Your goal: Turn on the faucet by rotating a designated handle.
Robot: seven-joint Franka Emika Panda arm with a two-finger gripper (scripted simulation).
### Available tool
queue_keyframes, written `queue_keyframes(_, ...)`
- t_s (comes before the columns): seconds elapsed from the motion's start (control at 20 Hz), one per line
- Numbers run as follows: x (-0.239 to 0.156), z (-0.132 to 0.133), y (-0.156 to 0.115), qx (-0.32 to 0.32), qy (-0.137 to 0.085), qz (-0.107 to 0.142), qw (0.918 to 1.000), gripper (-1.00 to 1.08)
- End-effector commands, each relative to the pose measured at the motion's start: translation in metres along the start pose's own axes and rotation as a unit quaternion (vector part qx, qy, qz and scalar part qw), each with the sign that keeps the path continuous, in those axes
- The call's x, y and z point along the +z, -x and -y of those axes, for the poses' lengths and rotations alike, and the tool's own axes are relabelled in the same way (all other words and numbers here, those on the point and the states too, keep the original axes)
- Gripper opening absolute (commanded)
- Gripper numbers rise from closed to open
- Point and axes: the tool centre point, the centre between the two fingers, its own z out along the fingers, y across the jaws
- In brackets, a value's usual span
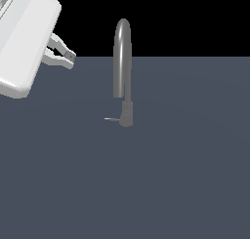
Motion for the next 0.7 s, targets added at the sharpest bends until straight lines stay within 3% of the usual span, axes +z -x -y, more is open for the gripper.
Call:
queue_keyframes(0.0,0.005,0.004,-0.007,-0.021,0.022,0.0,0.9995,-1.0)
queue_keyframes(0.65,0.034,0.025,-0.038,-0.119,0.123,0.005,0.9852,-1.0)
